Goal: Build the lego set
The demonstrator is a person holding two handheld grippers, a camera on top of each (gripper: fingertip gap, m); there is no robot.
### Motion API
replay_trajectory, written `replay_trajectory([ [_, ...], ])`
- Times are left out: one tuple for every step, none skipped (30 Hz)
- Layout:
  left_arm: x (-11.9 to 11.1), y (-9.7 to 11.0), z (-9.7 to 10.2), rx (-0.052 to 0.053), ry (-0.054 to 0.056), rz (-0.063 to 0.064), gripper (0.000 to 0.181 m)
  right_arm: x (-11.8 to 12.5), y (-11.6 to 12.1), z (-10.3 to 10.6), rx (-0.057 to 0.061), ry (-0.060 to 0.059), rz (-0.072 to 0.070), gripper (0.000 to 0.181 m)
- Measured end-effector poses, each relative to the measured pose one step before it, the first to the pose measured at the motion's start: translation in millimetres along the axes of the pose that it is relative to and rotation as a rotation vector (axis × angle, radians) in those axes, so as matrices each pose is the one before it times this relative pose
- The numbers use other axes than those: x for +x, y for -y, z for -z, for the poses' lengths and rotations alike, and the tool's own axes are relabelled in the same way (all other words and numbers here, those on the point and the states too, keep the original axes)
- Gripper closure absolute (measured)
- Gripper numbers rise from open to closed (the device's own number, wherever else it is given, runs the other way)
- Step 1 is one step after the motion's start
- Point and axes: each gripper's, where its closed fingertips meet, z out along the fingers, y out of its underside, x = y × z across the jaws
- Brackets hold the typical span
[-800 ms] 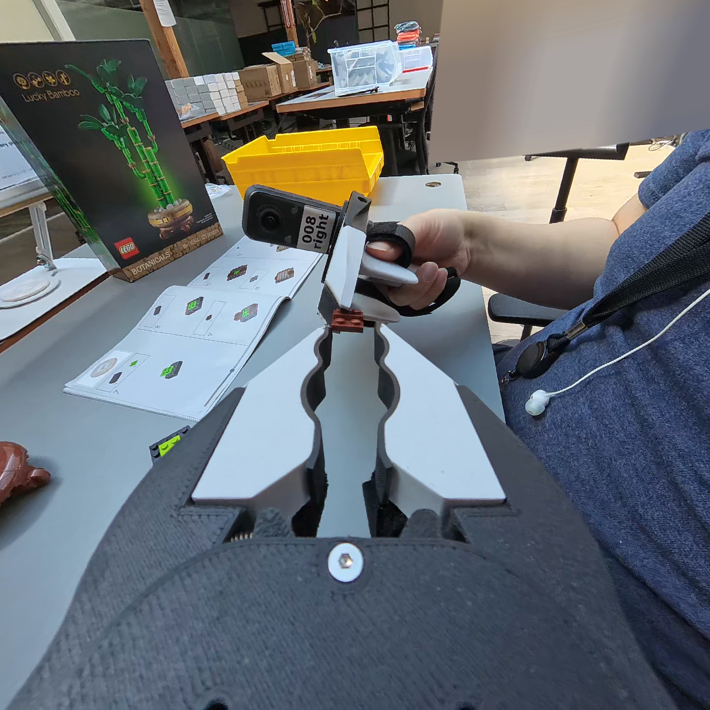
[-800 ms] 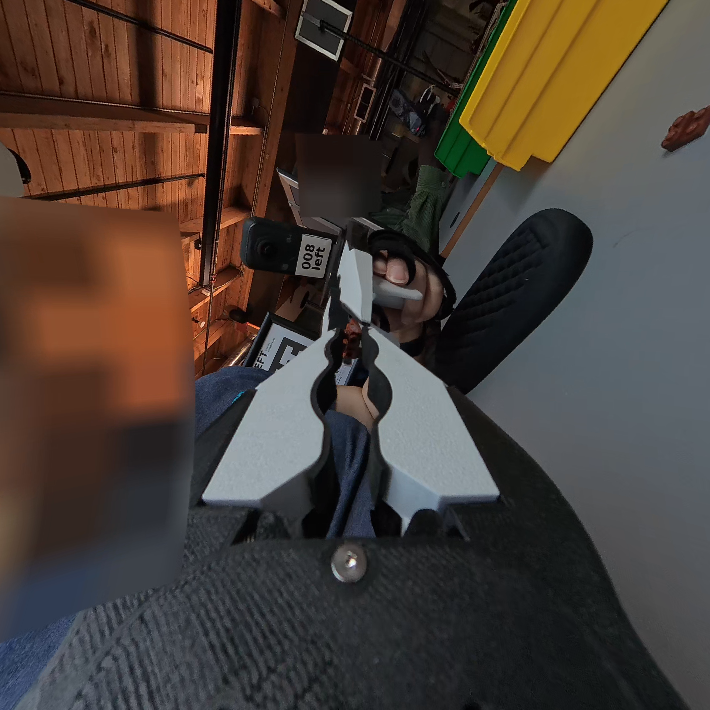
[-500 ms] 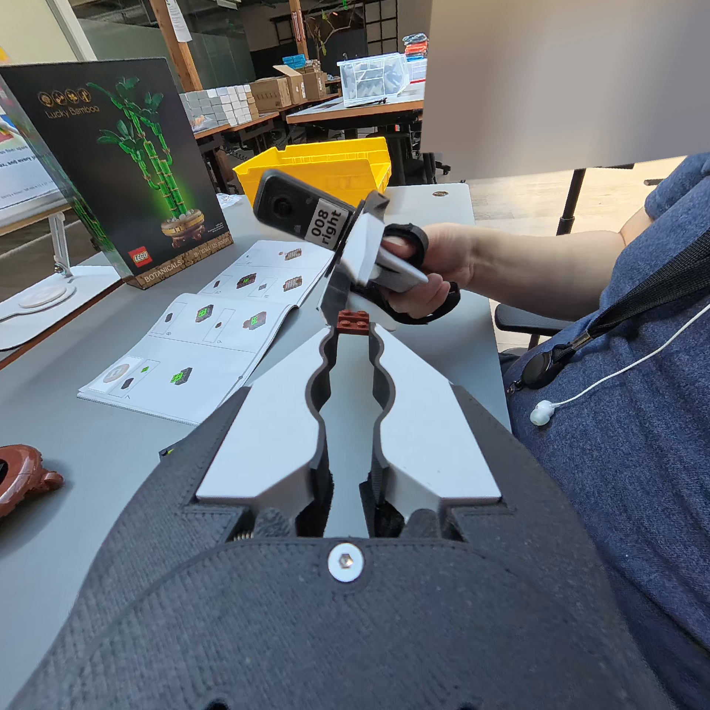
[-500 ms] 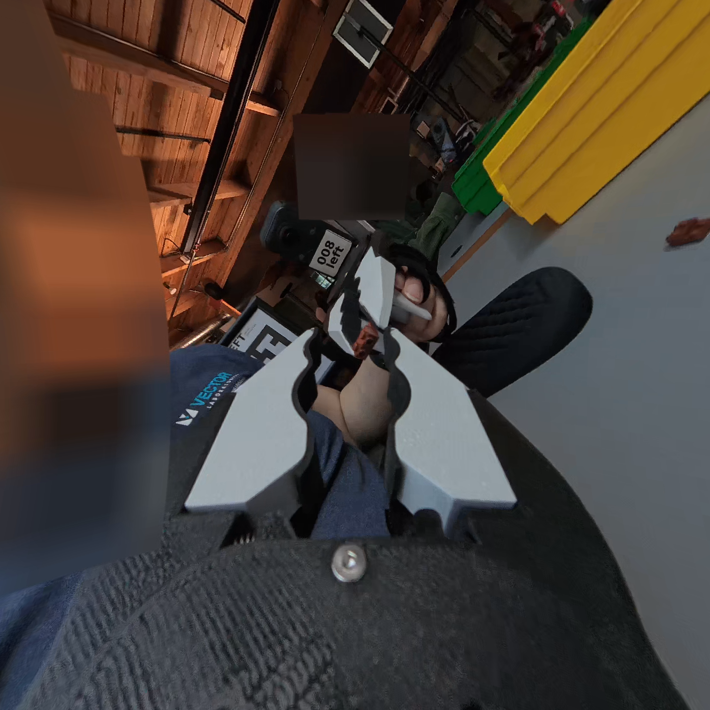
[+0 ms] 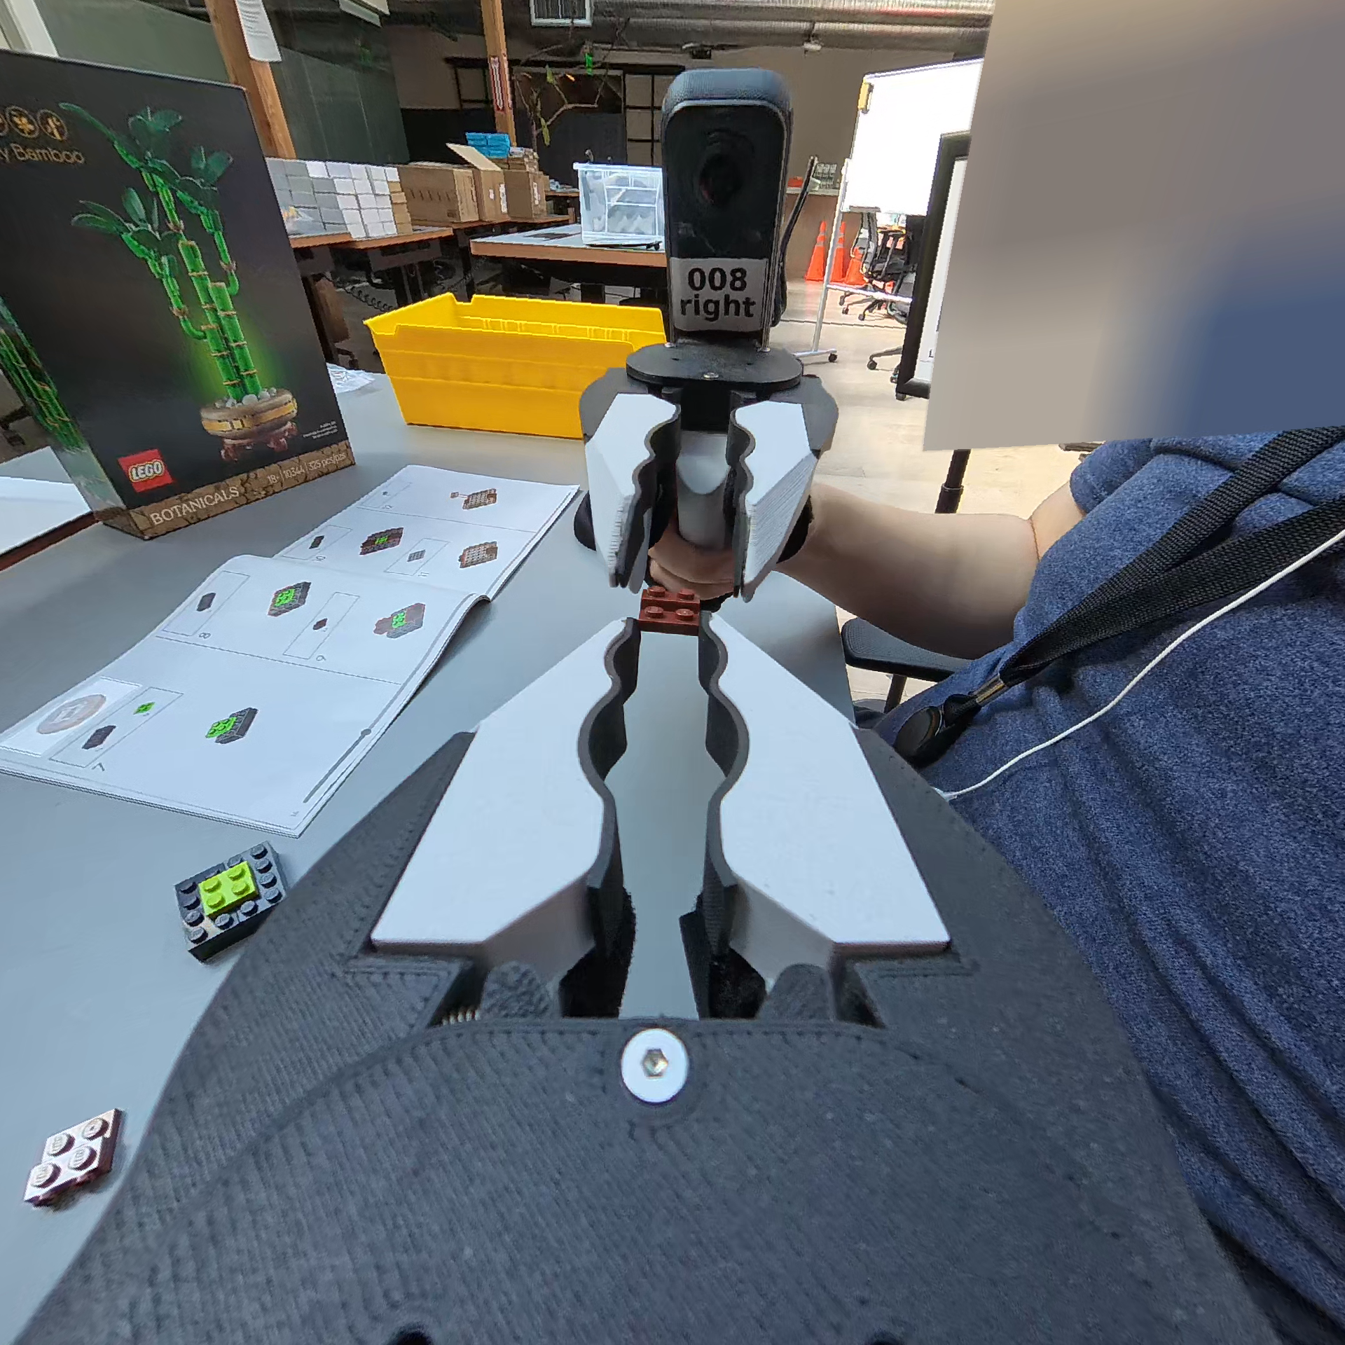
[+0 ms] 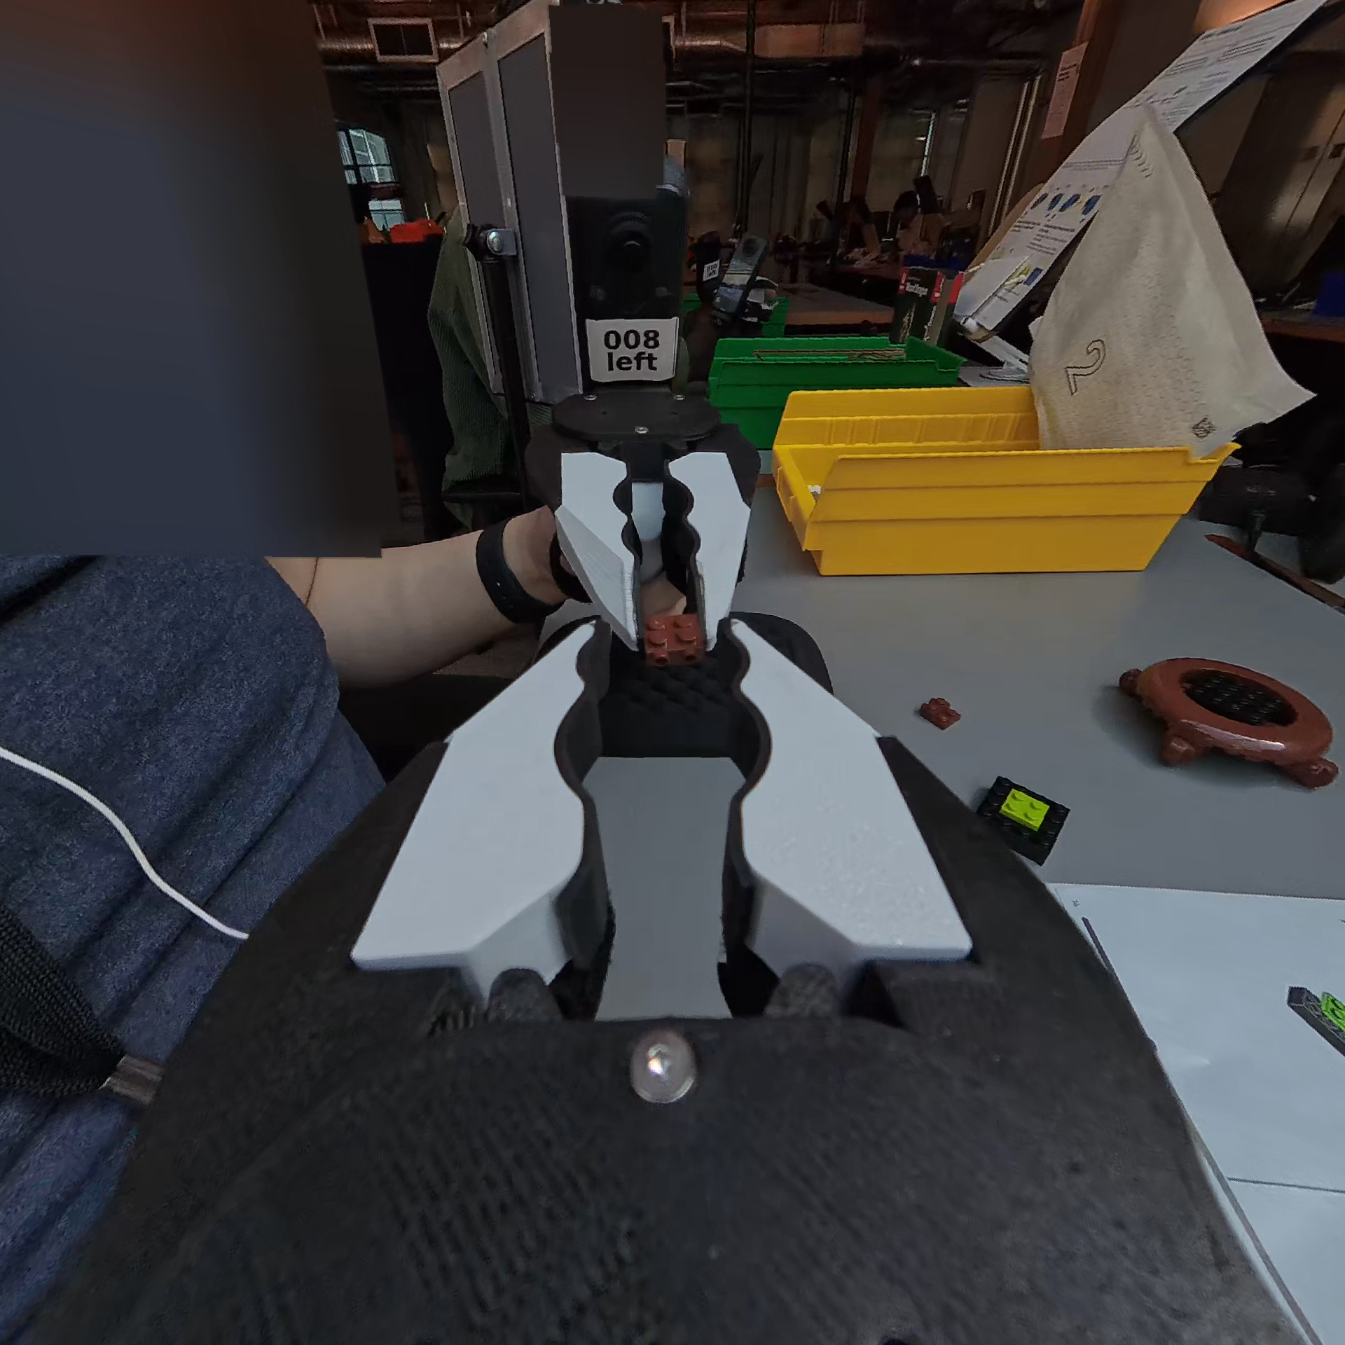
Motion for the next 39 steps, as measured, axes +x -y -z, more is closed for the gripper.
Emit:
replay_trajectory([
  [0.44,0.05,-0.23,0.0002,-0.0021,0.0017,0.167,-1.18,-2.82,-1.05,-0.0207,0.0003,0.0141,0.154],
  [0.21,-0.25,-0.23,-0.0021,-0.0018,0.0011,0.167,-0.27,-2.79,-0.96,-0.0203,-0.0063,0.0177,0.157],
  [0.35,-0.34,-0.1,-0.0019,-0.0023,-0.0001,0.167,0.66,-2.09,-0.67,-0.0148,-0.0123,0.0197,0.16],
  [0.48,-0.33,-0.13,-0.0018,-0.0028,-0.0005,0.167,0.36,-1.3,-0.41,-0.0088,-0.0088,0.0167,0.161],
  [-0.08,-0.38,0.09,-0.0012,0.0011,-0.0019,0.167,0.14,0.11,-0.07,0.0004,-0.0048,0.0038,0.162],
  [0.02,0.37,0.26,0.0031,0.0006,-0.0009,0.167,-0.07,0.68,0.19,0.0055,0.0001,-0.0033,0.162],
  [0.5,0.59,0.15,0.0039,-0.0025,0.0018,0.167,-0.52,0.62,0.15,0.0059,0.0047,-0.0067,0.162],
  [0.38,0.26,0.14,0.0013,-0.0021,0.0017,0.167,-0.29,0.05,0.17,0.0023,0.0044,-0.0073,0.162],
  [0.27,-0.04,0.05,-0.0017,-0.0003,-0.0009,0.167,0.18,-0.52,0.21,-0.0019,0.0021,-0.0065,0.162],
  [0.24,-0.21,-0.08,-0.0023,0.0,-0.0029,0.167,0.38,-0.21,0.23,0.0002,-0.0015,-0.0024,0.162],
  [0.49,0.01,-0.04,-0.0014,-0.0012,-0.0022,0.167,-0.14,0.1,0.2,0.0024,0.0008,0.0017,0.162],
  [0.62,-0.06,-0.06,-0.002,-0.0023,-0.0008,0.167,-0.28,0.77,0.33,0.0045,-0.0006,0.0031,0.163],
  [0.28,-0.41,-0.18,-0.004,-0.0013,-0.0009,0.167,0.17,1.27,0.48,0.0076,-0.0037,0.0041,0.163],
  [-0.35,-0.44,-0.13,-0.0035,0.0029,-0.002,0.167,-0.21,1.09,0.44,0.0063,0.0008,0.0005,0.163],
  [0.0,0.33,-0.01,0.001,0.0007,-0.0018,0.167,-0.95,0.01,0.08,0.0003,0.0087,-0.0064,0.163],
  [0.62,0.88,0.04,0.0044,-0.0038,0.0011,0.167,-0.48,-1.6,-0.26,-0.009,0.0082,-0.0096,0.163],
  [0.39,1.18,0.08,0.0059,-0.0039,0.0029,0.167,0.34,-1.82,-0.23,-0.0093,0.0013,-0.0041,0.163],
  [0.17,0.51,0.0,0.0023,-0.0028,0.002,0.167,0.15,-0.58,0.22,-0.002,-0.0023,0.0047,0.166],
  [0.35,-0.09,-0.22,-0.0009,-0.0035,-0.0005,0.167,-0.53,0.42,0.36,0.0047,-0.0018,0.0109,0.166],
  [0.69,0.32,-0.05,0.001,-0.0035,-0.0017,0.167,-0.5,0.21,0.23,0.0015,-0.0003,0.0058,0.166],
  [0.19,0.09,-0.14,-0.0009,0.0,-0.0022,0.167,-0.06,0.06,0.2,-0.0001,-0.0004,0.0003,0.166],
  [0.12,-0.18,-0.19,-0.0022,0.0008,-0.0025,0.167,-0.1,-0.17,0.25,-0.001,0.0017,-0.0025,0.166],
  [0.24,-0.12,-0.12,-0.0025,-0.0003,-0.0016,0.167,-0.55,0.05,0.27,0.0023,0.005,-0.0039,0.165],
  [0.12,-0.09,-0.16,-0.0023,-0.0005,-0.0007,0.167,-0.32,1.17,0.39,0.0093,0.0041,-0.0049,0.164],
  [-0.04,-0.35,-0.15,-0.0028,0.0003,-0.0013,0.167,0.01,1.66,0.66,0.0116,0.0012,-0.0037,0.164],
  [0.12,-0.07,-0.03,-0.0006,-0.0001,-0.0011,0.167,0.07,1.54,0.65,0.0099,0.0013,-0.0035,0.164],
  [0.22,0.1,-0.14,-0.0001,-0.0007,-0.0006,0.167,0.5,1.23,0.6,0.0074,-0.0011,-0.0023,0.165],
  [0.09,0.17,-0.12,0.0012,0.0,-0.0001,0.167,-0.42,-0.3,0.16,-0.0021,0.004,-0.0012,0.165],
  [0.13,-0.1,-0.3,-0.0003,-0.0006,0.0007,0.167,-0.09,-0.47,0.21,-0.0041,0.001,0.0013,0.165],
  [0.05,-0.37,-0.2,-0.0015,-0.0007,0.0008,0.167,-0.04,-0.31,0.15,-0.0023,-0.0009,0.0041,0.165],
  [0.03,-0.22,-0.31,-0.0005,-0.0001,0.0003,0.167,-0.16,-0.36,0.09,-0.0027,0.0,0.0015,0.166],
  [0.21,-0.32,-0.17,-0.0011,-0.0012,0.0003,0.167,-0.37,-0.56,0.21,-0.0026,0.0032,-0.0006,0.166],
  [0.09,-0.31,-0.26,-0.0011,-0.0005,0.0004,0.167,0.16,-0.28,0.13,-0.0013,-0.0005,-0.0004,0.166],
  [-0.15,-0.07,-0.23,0.0,0.0013,0.0002,0.167,0.15,0.01,0.32,0.001,-0.0014,0.0016,0.166],
  [0.14,0.01,-0.15,0.0007,-0.001,0.0007,0.167,-0.19,0.13,0.12,0.0018,0.0002,0.0025,0.166],
  [0.13,0.02,-0.06,0.0001,-0.0015,0.0006,0.167,-0.12,-0.08,0.14,0.0002,-0.0004,0.0026,0.166],
  [0.08,0.0,-0.06,-0.0008,-0.0004,-0.0006,0.167,-0.08,-0.09,0.12,-0.0007,-0.0008,0.003,0.166],
  [-0.03,-0.01,-0.14,-0.001,-0.0001,-0.0011,0.167,-0.02,-0.18,0.09,-0.0013,0.0001,0.0,0.166],
  [0.15,0.06,-0.14,-0.0012,-0.0006,-0.0009,0.167,-0.27,-0.13,0.22,-0.0015,0.0025,-0.0027,0.165],
])
